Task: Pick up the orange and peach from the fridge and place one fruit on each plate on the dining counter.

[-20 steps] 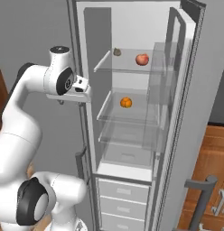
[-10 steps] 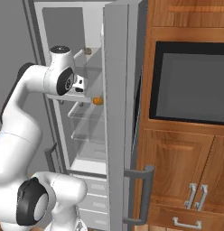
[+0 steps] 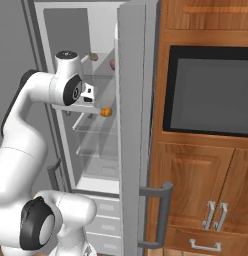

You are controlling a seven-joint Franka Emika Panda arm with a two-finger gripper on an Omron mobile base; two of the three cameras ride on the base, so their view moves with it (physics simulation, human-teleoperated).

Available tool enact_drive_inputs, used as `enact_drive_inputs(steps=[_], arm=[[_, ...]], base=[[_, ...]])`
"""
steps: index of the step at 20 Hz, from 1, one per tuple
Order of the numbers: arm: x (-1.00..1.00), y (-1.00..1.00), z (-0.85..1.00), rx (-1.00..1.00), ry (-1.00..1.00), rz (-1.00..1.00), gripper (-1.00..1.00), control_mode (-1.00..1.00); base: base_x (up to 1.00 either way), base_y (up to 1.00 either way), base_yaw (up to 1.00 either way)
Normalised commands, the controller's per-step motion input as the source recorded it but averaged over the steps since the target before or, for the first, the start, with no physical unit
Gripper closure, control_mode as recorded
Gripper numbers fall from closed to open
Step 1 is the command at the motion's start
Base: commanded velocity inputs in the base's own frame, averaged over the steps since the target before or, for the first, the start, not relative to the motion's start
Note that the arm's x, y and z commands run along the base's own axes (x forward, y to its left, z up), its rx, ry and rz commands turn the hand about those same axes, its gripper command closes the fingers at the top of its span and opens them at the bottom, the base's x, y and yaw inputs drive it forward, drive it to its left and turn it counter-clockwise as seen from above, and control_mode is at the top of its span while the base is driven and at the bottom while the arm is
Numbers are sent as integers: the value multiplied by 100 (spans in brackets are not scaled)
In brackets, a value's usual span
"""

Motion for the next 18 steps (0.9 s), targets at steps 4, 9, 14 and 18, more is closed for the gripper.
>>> enact_drive_inputs(steps=[4, 9, 14, 18], arm=[[0, 0, 0, 0, 0, 0, -100, 100], [31, 8, 0, 0, -3, -8, -100, -100], [20, -10, 6, 0, -15, -7, -100, -100], [8, -11, 29, -4, -46, 0, -100, -100]], base=[[26, 2, -9], [0, 0, 0], [0, 0, 0], [0, 0, 0]])
